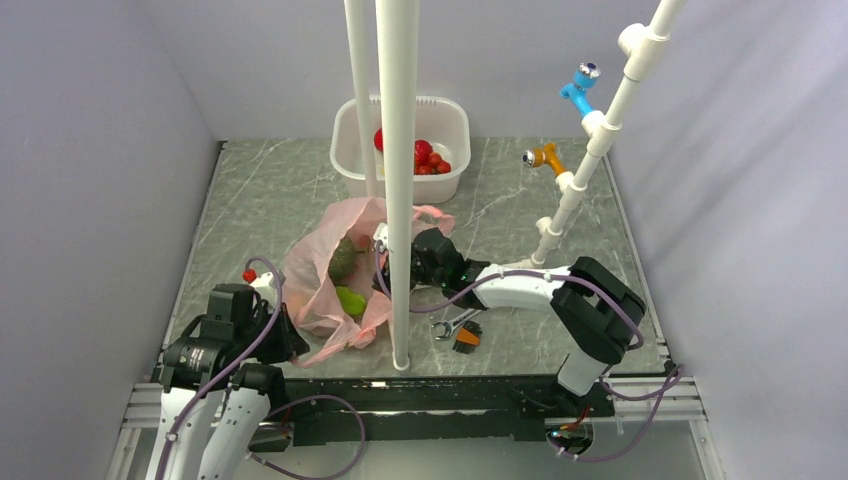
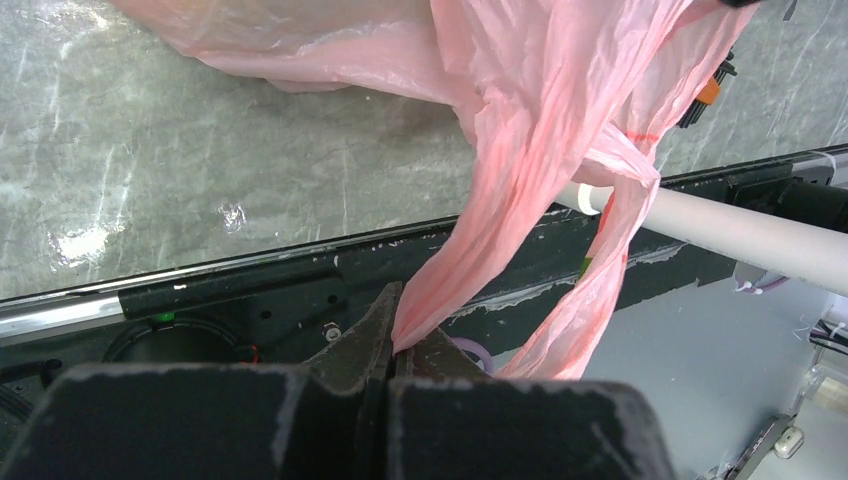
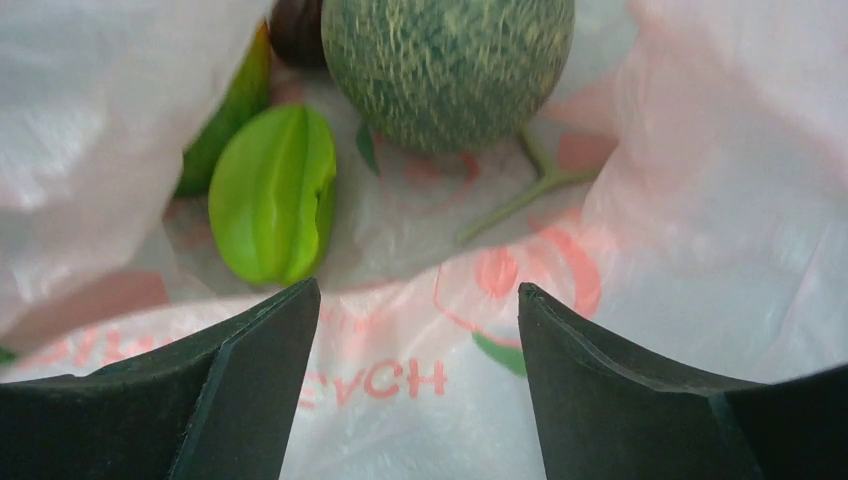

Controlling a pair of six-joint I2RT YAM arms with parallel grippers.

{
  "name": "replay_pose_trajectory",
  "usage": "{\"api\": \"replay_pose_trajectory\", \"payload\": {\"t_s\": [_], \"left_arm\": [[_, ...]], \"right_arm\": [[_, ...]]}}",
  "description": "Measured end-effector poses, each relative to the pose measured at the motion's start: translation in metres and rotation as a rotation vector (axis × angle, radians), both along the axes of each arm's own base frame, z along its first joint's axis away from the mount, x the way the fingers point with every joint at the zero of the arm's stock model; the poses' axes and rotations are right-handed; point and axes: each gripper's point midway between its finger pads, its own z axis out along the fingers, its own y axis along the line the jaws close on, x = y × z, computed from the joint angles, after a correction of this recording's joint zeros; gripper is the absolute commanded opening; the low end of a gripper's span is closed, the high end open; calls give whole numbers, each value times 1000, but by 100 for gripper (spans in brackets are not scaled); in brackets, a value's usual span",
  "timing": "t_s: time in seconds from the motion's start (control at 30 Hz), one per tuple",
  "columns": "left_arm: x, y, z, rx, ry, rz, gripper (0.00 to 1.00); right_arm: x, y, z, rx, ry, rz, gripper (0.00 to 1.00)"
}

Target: Take the fake fruits out of the plastic bag

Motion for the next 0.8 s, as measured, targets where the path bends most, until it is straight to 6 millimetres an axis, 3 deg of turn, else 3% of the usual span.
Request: {"api": "replay_pose_trajectory", "payload": {"t_s": [0.17,0.4,0.53,0.8], "left_arm": [[0,0,0,-1,-4,1,0],[-3,0,-5,-4,-9,4,0],[-4,0,-6,-5,-7,5,0],[-4,1,-2,-5,-20,5,0]], "right_arm": [[15,38,32,83,-27,39,84],[33,101,44,155,-21,69,99],[48,131,43,177,-38,74,100],[78,154,27,117,-166,84,100]]}}
